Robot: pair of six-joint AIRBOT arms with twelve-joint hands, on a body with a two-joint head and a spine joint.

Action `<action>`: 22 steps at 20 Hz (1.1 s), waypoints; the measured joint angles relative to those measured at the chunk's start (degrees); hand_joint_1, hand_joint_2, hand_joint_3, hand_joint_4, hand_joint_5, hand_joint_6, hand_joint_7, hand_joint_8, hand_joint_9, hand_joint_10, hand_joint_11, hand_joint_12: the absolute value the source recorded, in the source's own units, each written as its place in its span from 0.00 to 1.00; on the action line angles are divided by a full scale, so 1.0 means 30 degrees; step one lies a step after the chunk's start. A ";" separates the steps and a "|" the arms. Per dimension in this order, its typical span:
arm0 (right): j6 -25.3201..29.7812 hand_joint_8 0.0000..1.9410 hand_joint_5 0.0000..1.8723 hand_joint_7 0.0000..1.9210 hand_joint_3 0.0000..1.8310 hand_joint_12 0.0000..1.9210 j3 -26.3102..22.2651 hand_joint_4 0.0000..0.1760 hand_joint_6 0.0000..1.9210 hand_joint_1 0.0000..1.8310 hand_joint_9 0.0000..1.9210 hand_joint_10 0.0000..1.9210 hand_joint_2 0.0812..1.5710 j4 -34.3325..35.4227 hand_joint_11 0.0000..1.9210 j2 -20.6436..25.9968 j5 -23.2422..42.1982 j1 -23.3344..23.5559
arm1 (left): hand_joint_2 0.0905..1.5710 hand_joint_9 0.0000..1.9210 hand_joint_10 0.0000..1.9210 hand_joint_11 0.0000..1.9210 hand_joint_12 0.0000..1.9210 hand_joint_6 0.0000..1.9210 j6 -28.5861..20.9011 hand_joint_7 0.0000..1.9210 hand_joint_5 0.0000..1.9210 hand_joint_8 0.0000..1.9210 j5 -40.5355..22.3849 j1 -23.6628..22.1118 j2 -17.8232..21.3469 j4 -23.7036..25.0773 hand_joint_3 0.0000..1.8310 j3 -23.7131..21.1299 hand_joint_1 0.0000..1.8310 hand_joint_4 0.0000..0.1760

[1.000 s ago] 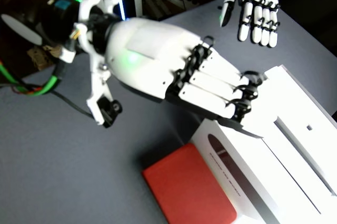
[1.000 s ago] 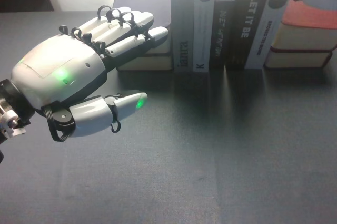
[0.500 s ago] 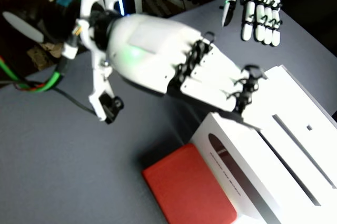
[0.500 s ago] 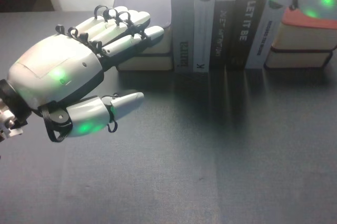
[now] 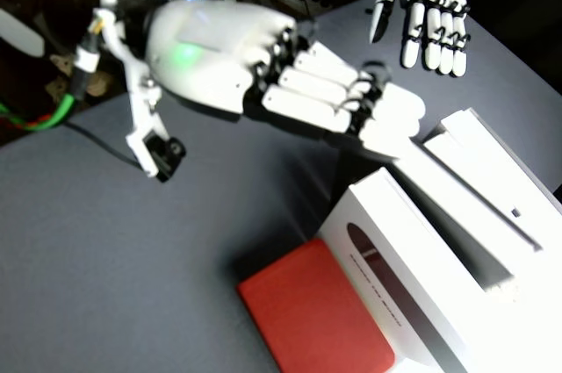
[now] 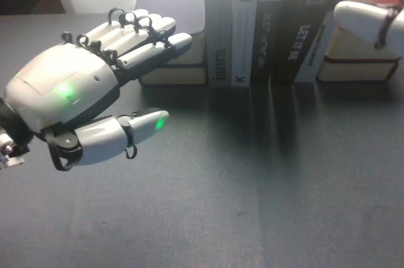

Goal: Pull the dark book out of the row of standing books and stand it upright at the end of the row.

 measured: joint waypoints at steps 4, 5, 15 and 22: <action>0.1399 0.01 0.31 0.04 0.00 0.00 -0.0729 0.00 0.10 0.00 0.00 0.00 0.86 -0.1479 0.00 0.0714 0.0699 -0.0976 | 0.87 0.01 0.00 0.00 0.01 0.01 0.0197 0.03 0.10 0.00 -0.0466 0.0131 0.0219 -0.0525 0.00 -0.0146 0.17 0.00; 0.2237 0.01 0.31 0.04 0.00 0.00 -0.0780 0.00 0.10 0.00 0.00 0.00 0.86 -0.2076 0.00 0.0780 0.0882 -0.1246 | 0.87 0.01 0.00 0.00 0.01 0.00 0.0197 0.03 0.09 0.00 -0.0532 0.0211 0.0226 -0.0583 0.00 -0.0168 0.17 0.00; 0.7512 0.03 0.37 0.12 0.00 0.00 -0.1902 0.00 0.13 0.00 0.00 0.00 0.82 -0.5945 0.00 0.2565 0.1290 -0.3796 | 0.90 0.00 0.00 0.00 0.00 0.00 0.0233 0.00 0.05 0.00 -0.0415 0.0379 0.0233 -0.0627 0.01 -0.0211 0.10 0.04; 0.9653 0.00 0.27 0.15 0.00 0.65 -0.2572 0.00 0.28 0.00 0.00 0.18 0.84 -0.6492 0.00 0.3096 0.3534 -0.6091 | 0.90 0.00 0.00 0.00 0.00 0.00 0.0270 0.01 0.06 0.00 -0.0437 0.0379 0.0219 -0.0656 0.00 -0.0211 0.14 0.11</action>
